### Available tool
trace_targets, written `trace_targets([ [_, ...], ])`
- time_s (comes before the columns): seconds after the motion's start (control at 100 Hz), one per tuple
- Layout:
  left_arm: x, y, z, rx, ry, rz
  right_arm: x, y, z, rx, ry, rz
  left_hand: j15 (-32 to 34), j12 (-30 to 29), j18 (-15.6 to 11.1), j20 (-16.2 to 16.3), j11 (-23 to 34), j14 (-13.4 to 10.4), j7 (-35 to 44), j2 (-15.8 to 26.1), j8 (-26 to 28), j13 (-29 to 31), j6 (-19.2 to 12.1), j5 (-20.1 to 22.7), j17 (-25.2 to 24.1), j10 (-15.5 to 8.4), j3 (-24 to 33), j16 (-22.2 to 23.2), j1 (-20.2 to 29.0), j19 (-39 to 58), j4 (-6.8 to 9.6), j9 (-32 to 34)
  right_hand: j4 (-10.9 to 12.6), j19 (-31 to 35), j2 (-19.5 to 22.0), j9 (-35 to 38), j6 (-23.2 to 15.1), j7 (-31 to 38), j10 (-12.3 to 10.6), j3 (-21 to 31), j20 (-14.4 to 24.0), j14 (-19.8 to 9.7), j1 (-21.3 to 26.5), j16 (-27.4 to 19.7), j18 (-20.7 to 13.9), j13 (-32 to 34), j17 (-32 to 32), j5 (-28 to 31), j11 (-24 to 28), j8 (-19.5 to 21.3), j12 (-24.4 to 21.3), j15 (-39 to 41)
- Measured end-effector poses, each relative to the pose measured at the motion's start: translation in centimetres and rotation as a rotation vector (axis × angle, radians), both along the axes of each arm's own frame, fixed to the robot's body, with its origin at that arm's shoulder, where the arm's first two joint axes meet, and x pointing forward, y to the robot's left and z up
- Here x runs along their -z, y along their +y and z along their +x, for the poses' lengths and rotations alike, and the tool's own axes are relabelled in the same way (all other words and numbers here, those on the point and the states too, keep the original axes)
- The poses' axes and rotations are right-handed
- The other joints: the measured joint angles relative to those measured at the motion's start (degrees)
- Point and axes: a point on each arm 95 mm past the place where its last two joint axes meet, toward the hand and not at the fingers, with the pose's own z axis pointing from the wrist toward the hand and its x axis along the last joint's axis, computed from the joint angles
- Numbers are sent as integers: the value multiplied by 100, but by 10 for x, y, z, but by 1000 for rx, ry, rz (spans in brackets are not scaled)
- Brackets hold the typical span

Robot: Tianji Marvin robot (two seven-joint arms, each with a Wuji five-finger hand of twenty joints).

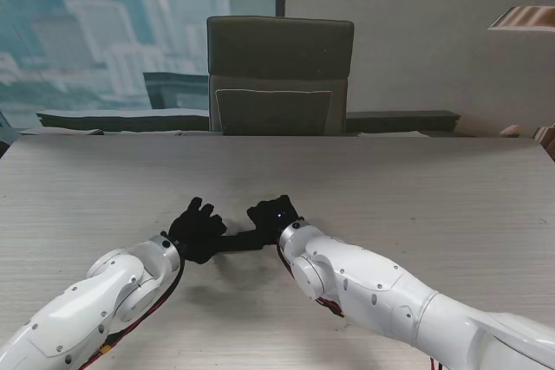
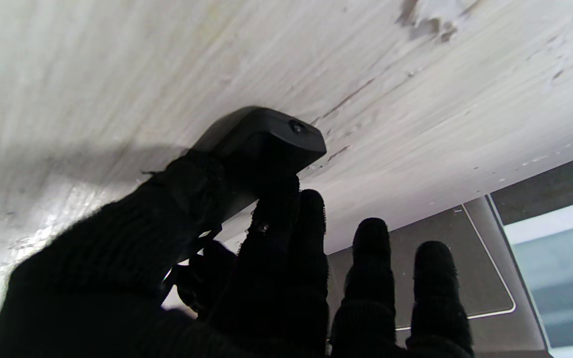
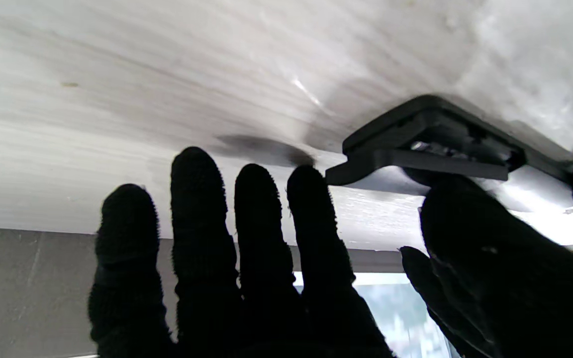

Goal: Install the batteries into the remote control and close the cover

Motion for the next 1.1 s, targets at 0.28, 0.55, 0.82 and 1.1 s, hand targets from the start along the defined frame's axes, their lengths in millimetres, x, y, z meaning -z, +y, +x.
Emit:
trace_targets([
  [0.28, 0, 0, 0, 0, 0, 0, 2, -1, -1, -13, -20, 16, 0, 0, 0, 0, 0, 0, 0, -2, 4, 0, 0, 0, 0, 0, 0, 0, 0, 0, 0, 0, 0, -163, -114, -865, -266, -456, 105, 154, 0, -146, 21, 78, -115, -455, -347, -895, 3, -254, 63, -253],
  [0.55, 0, 0, 0, 0, 1, 0, 2, 2, -1, -67, -10, 42, 0, 0, 0, 0, 0, 0, 0, -3, 6, 0, 0, 0, 0, 0, 0, 0, 1, 0, 0, 0, -304, -297, -352, -860, -916, 3, 106, 693, -62, -211, 497, 80, -118, -455, -422, 27, 3, -749, 63, -347],
  [0.82, 0, 0, 0, -1, 1, -1, 1, 7, 0, -86, 12, 65, 0, 0, 0, 0, 0, 0, 0, -3, 6, 0, 0, 0, 0, 0, -1, 0, 1, 0, 0, 0, -649, -363, -830, -831, -761, 500, 106, 1122, -72, -347, 857, 82, -120, -455, -435, 182, 2, -1343, 63, -353],
  [1.1, 0, 0, 0, -1, 0, -1, 0, 6, 1, -70, 24, 92, 0, 0, 0, 0, 0, 0, 0, -3, 8, 0, 0, 0, 0, 0, -4, 0, 1, 0, 0, 0, -893, -382, -1203, -831, -766, 912, 69, 1131, -125, -347, 981, 84, -121, -455, -462, 182, 2, -1352, 66, -350],
])
